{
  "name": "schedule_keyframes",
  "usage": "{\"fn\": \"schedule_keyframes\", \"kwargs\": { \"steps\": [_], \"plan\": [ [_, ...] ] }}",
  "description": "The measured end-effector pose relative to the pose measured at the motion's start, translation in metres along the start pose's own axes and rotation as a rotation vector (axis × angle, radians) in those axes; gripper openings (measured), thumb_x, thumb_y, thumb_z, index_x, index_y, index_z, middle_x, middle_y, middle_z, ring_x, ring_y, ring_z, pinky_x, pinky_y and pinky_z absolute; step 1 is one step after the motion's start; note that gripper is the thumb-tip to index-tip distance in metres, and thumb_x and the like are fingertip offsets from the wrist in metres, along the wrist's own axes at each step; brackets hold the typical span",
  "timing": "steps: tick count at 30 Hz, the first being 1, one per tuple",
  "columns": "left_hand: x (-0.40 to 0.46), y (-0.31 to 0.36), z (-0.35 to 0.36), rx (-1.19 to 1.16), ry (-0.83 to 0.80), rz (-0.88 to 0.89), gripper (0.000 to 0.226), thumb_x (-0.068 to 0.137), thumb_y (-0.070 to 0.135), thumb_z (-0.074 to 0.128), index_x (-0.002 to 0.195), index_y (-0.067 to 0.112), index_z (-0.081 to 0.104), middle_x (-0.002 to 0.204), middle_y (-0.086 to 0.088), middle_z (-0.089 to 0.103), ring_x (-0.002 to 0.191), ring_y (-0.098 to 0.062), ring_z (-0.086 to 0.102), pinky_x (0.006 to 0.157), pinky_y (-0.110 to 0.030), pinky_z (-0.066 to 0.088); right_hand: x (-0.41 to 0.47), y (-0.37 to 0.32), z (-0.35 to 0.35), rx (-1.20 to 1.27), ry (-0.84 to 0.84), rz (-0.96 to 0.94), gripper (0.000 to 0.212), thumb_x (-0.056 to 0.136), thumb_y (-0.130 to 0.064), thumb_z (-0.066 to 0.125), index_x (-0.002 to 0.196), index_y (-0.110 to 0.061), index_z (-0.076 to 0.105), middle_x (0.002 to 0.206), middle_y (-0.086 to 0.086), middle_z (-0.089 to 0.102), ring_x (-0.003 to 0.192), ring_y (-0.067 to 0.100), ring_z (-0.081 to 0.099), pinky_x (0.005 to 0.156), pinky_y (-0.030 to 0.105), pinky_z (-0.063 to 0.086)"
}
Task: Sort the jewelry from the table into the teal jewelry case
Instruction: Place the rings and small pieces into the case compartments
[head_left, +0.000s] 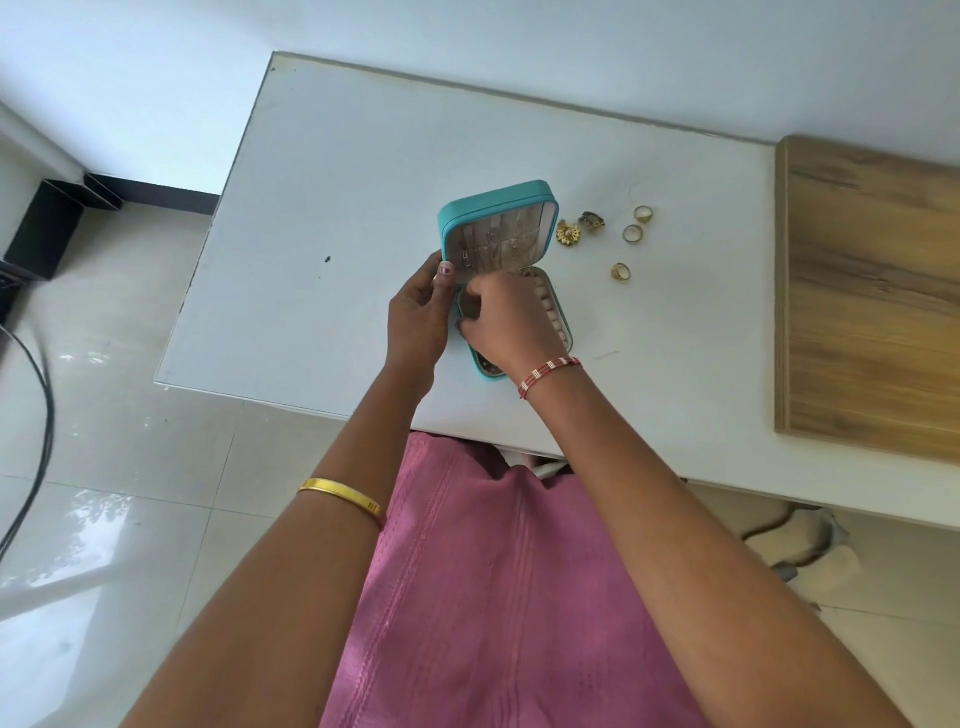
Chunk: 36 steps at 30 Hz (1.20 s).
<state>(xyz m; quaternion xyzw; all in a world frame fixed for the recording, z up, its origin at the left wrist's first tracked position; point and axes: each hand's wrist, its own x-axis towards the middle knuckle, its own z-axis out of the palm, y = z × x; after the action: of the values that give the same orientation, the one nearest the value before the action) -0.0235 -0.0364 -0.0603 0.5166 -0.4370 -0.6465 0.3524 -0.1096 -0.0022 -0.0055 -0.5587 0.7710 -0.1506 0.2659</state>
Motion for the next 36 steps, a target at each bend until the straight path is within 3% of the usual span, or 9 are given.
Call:
{"fn": "schedule_keyframes", "kwargs": {
  "steps": [7, 10, 13, 16, 23, 27, 30, 33, 36],
  "plan": [
    [0.001, 0.000, 0.000, 0.009, -0.010, 0.007, 0.053, 0.082, 0.047, 0.052, 0.124, 0.016, 0.061, 0.120, -0.004, 0.066, 0.112, -0.016, 0.058, 0.109, -0.044, 0.038, 0.016, 0.038, -0.028, 0.289, 0.455, 0.160, 0.019, 0.084, 0.002, 0.051, 0.085, -0.001, 0.070, 0.088, 0.014, 0.071, 0.077, 0.026, 0.067, 0.071, 0.035, 0.056],
    [0.002, -0.002, 0.000, 0.000, 0.015, -0.005, 0.058, 0.080, 0.050, 0.053, 0.127, 0.016, 0.058, 0.125, -0.004, 0.064, 0.121, -0.020, 0.055, 0.110, -0.043, 0.037, 0.034, 0.068, -0.037, 0.245, 0.599, 0.275, 0.022, 0.085, 0.005, 0.047, 0.090, 0.000, 0.068, 0.097, 0.015, 0.068, 0.084, 0.029, 0.066, 0.075, 0.028, 0.054],
    [0.003, -0.003, 0.000, 0.011, 0.006, -0.001, 0.054, 0.082, 0.047, 0.051, 0.125, 0.015, 0.060, 0.120, -0.003, 0.066, 0.118, -0.020, 0.057, 0.110, -0.044, 0.038, 0.047, 0.085, -0.034, 0.082, 0.510, 0.244, 0.032, 0.087, 0.006, 0.046, 0.114, -0.002, 0.062, 0.118, 0.016, 0.061, 0.109, 0.027, 0.058, 0.087, 0.019, 0.041],
    [0.004, -0.004, 0.001, -0.004, 0.002, 0.004, 0.050, 0.084, 0.043, 0.049, 0.123, 0.014, 0.061, 0.116, -0.002, 0.068, 0.111, -0.017, 0.059, 0.109, -0.045, 0.038, 0.060, 0.095, -0.033, -0.072, 0.385, 0.157, 0.041, 0.088, 0.010, 0.043, 0.126, -0.001, 0.053, 0.128, 0.018, 0.054, 0.119, 0.030, 0.051, 0.096, 0.028, 0.040],
    [0.006, -0.006, 0.001, -0.039, 0.022, -0.020, 0.057, 0.082, 0.044, 0.052, 0.129, 0.011, 0.056, 0.126, -0.007, 0.062, 0.123, -0.021, 0.054, 0.110, -0.043, 0.037, 0.070, 0.107, -0.026, -0.291, 0.334, 0.114, 0.026, 0.090, 0.005, 0.045, 0.112, 0.002, 0.057, 0.113, 0.022, 0.056, 0.107, 0.034, 0.052, 0.078, 0.036, 0.046],
    [0.007, -0.008, -0.001, -0.029, 0.020, -0.028, 0.052, 0.087, 0.041, 0.052, 0.129, 0.010, 0.056, 0.128, -0.008, 0.061, 0.125, -0.023, 0.052, 0.111, -0.045, 0.036, 0.062, 0.103, -0.026, -0.237, 0.354, 0.111, 0.023, 0.089, 0.002, 0.049, 0.111, 0.001, 0.055, 0.115, 0.021, 0.056, 0.107, 0.033, 0.053, 0.080, 0.036, 0.046],
    [0.008, -0.007, -0.001, -0.023, 0.015, -0.030, 0.056, 0.083, 0.045, 0.053, 0.128, 0.011, 0.057, 0.126, -0.008, 0.062, 0.124, -0.022, 0.053, 0.111, -0.043, 0.036, 0.060, 0.101, -0.029, 0.007, 0.468, 0.205, 0.026, 0.086, 0.000, 0.051, 0.111, -0.001, 0.060, 0.111, 0.018, 0.062, 0.100, 0.031, 0.059, 0.079, 0.031, 0.047],
    [0.008, -0.008, -0.001, -0.025, 0.010, -0.020, 0.054, 0.085, 0.043, 0.052, 0.127, 0.010, 0.058, 0.124, -0.008, 0.063, 0.123, -0.023, 0.054, 0.110, -0.044, 0.037, 0.061, 0.094, -0.040, 0.810, 0.575, 0.508, 0.018, 0.084, -0.001, 0.049, 0.089, -0.005, 0.066, 0.080, 0.008, 0.063, 0.059, 0.019, 0.056, 0.052, 0.027, 0.049],
    [0.008, -0.009, -0.001, -0.023, 0.008, -0.023, 0.051, 0.086, 0.042, 0.052, 0.127, 0.011, 0.058, 0.125, -0.007, 0.063, 0.122, -0.022, 0.054, 0.110, -0.044, 0.037, 0.057, 0.090, -0.050, 1.442, 0.454, 0.714, 0.023, 0.087, -0.010, 0.043, 0.076, -0.008, 0.062, 0.061, 0.002, 0.044, 0.048, 0.013, 0.036, 0.044, 0.018, 0.035]
  ]
}}
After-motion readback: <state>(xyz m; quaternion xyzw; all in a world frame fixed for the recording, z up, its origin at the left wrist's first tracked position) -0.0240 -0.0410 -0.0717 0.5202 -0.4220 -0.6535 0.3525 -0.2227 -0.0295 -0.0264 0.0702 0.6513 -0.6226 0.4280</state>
